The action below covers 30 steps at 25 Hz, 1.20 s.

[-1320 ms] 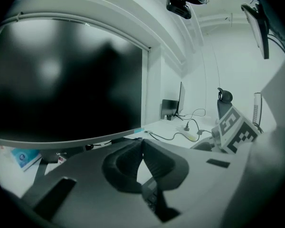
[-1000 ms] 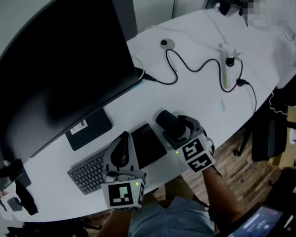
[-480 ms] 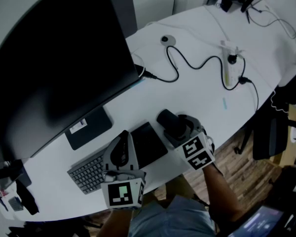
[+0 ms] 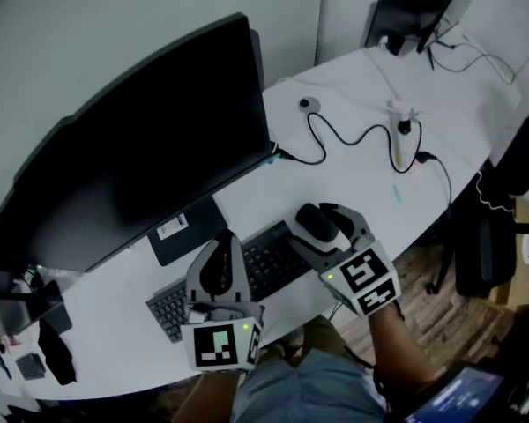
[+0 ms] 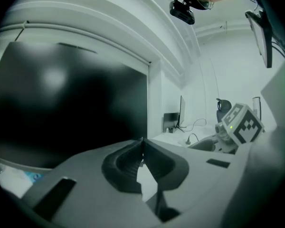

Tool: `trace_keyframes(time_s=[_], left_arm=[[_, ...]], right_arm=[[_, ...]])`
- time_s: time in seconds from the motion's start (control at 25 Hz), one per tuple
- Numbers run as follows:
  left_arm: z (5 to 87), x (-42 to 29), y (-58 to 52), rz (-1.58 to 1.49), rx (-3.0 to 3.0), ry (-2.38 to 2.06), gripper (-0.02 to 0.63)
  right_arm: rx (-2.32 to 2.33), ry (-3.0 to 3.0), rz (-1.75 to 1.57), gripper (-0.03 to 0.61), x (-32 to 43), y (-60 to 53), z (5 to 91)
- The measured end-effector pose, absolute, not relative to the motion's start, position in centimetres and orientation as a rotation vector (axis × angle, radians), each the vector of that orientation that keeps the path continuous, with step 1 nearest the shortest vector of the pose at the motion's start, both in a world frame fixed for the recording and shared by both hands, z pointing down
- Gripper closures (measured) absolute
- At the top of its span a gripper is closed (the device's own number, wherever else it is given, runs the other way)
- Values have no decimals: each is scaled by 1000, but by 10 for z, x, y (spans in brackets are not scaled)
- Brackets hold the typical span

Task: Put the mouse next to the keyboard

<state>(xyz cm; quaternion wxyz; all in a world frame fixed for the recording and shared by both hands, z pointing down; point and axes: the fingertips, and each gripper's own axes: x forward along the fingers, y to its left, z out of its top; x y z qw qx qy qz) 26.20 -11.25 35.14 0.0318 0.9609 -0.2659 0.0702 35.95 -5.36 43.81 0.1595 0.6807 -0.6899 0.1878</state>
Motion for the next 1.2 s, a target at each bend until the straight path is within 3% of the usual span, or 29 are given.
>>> trace_keyframes(time_s=[0.16, 0.32, 0.6, 1.2], left_arm=[[289, 229, -119, 59, 3002, -904, 609], [239, 192, -123, -59, 3047, -975, 609], [200, 154, -122, -188, 3064, -1043, 609], [190, 148, -114, -228, 3094, -1021, 609]], right_arm=[[2074, -2048, 260, 371, 324, -68, 351], [2165, -2088, 46, 561, 287, -74, 292], [2190, -2092, -134, 563, 251, -77, 251], [2204, -2069, -222, 565, 242, -70, 234]])
